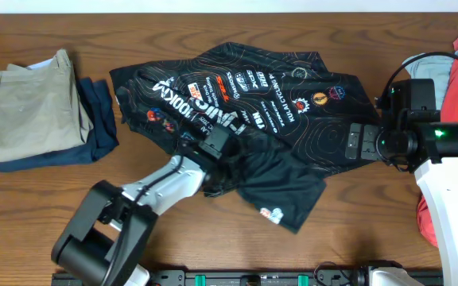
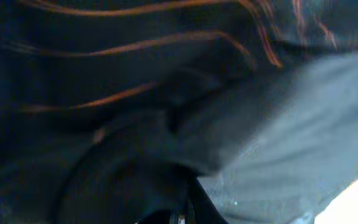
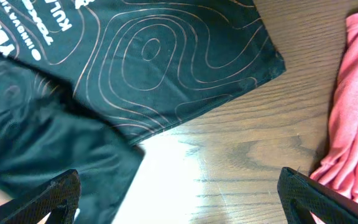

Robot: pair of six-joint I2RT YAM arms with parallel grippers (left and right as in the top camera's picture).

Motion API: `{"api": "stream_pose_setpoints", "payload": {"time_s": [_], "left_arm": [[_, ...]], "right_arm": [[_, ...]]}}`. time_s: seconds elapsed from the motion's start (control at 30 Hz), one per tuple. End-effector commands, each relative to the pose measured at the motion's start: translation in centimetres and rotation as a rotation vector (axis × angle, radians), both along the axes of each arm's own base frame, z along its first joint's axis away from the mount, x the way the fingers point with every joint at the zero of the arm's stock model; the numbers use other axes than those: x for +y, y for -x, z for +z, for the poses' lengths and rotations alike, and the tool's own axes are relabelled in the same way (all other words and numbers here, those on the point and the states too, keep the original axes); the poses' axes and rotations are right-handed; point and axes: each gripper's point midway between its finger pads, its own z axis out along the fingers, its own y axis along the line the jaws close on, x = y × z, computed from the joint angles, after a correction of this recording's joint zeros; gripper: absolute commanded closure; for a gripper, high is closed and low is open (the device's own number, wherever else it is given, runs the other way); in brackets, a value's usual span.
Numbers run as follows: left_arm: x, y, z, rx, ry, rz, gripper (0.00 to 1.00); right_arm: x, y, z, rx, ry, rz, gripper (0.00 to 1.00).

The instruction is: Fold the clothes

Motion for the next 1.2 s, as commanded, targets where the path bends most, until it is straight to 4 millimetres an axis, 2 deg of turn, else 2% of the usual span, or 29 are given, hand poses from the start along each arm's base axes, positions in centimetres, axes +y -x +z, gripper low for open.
{"api": "stream_pose_setpoints", "payload": {"time_s": [0.0, 0.2, 0.33, 0.5, 0.63, 0.87, 1.17], "left_arm": [[4.9, 2.3, -1.6, 0.073, -0.138, -0.065, 0.94], [11.3, 3.7, 1.0, 0.136, -0.218, -0.045, 0.94], [14.1, 3.6, 2.9, 0.125, -0.205, 0.026, 0.94], [16.6, 3.4, 4.4, 0.104, -0.194, 0.133, 0.94], [17.4, 3.3, 4.6, 0.098, -0.191, 0.166, 0.94], [17.4, 3.4, 4.6, 0.105, -0.192, 0.166, 0.94], [17.4, 3.4, 4.6, 0.104, -0.192, 0.166, 0.94]], "right_arm": [[-1.1, -0.1, 0.1, -0.005, 0.043, -0.035, 0.01], [-1.1, 0.3, -0.4, 0.014, 0.042, -0.044, 0.01], [-1.1, 1.0, -1.8, 0.052, 0.025, -0.092, 0.01], [-1.1, 2.1, -4.6, 0.105, 0.005, -0.170, 0.01], [-1.4, 2.3, -7.1, 0.101, -0.013, -0.240, 0.01], [-2.5, 1.5, -11.2, 0.026, -0.027, -0.293, 0.01], [-3.0, -0.1, -13.2, -0.044, -0.058, -0.314, 0.01]]}}
